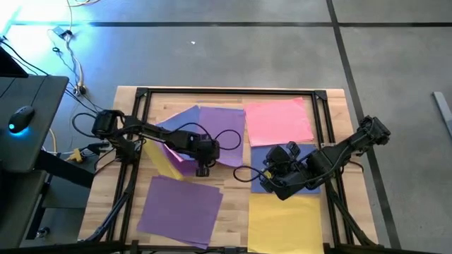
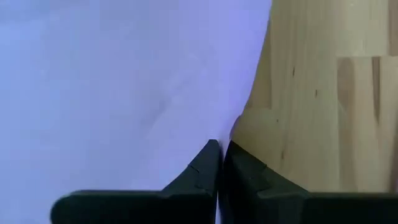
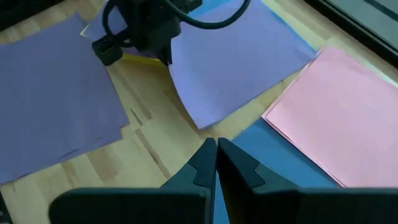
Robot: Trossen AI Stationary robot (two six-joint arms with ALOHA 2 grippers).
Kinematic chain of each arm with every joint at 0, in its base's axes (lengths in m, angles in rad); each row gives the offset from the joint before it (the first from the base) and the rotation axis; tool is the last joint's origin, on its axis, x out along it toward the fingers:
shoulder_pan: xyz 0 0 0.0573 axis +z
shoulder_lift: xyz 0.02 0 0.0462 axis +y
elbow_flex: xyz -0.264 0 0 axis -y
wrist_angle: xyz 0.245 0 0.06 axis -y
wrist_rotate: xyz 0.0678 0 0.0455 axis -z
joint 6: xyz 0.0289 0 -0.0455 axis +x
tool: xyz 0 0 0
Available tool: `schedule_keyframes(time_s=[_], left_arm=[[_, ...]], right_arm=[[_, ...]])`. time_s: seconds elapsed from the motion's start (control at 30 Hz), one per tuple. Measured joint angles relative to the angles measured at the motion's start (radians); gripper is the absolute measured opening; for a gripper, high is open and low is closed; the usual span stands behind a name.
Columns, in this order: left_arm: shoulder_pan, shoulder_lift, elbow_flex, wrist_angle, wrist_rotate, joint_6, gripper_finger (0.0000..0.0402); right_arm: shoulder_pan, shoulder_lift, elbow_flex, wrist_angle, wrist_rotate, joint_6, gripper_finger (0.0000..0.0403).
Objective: Organize paper
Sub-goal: Stack the purple paper on the bottom left of the table
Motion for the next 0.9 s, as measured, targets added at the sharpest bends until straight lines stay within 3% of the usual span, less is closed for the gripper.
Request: schedule_keyframes(time_s=[0.2,0.57,0.67,0.8,0.9], left_arm=[[0.000,0.007,-0.037,0.046,0.050,-0.016,0.0007],[0.000,0.001,-0.157,0.182,0.067,-0.110,0.0074],[0.000,0.001,-0.159,0.181,0.072,-0.119,0.0062],[0.000,0.003,-0.148,0.172,0.087,-0.121,0.0009],[-0.001,0.000,-0.116,0.122,0.106,-0.141,0.0005]], right_arm=[[-0.002,0.000,0.000,0.004,0.006,0.000,0.0000],[-0.001,0.000,0.000,0.012,0.005,0.002,0.0000],[-0.001,0.000,0.000,0.013,0.005,0.000,0.0000],[-0.001,0.000,0.000,0.013,0.005,0.000,0.0000],[-0.001,0.000,0.000,0.013,0.003,0.000,0.0000]])
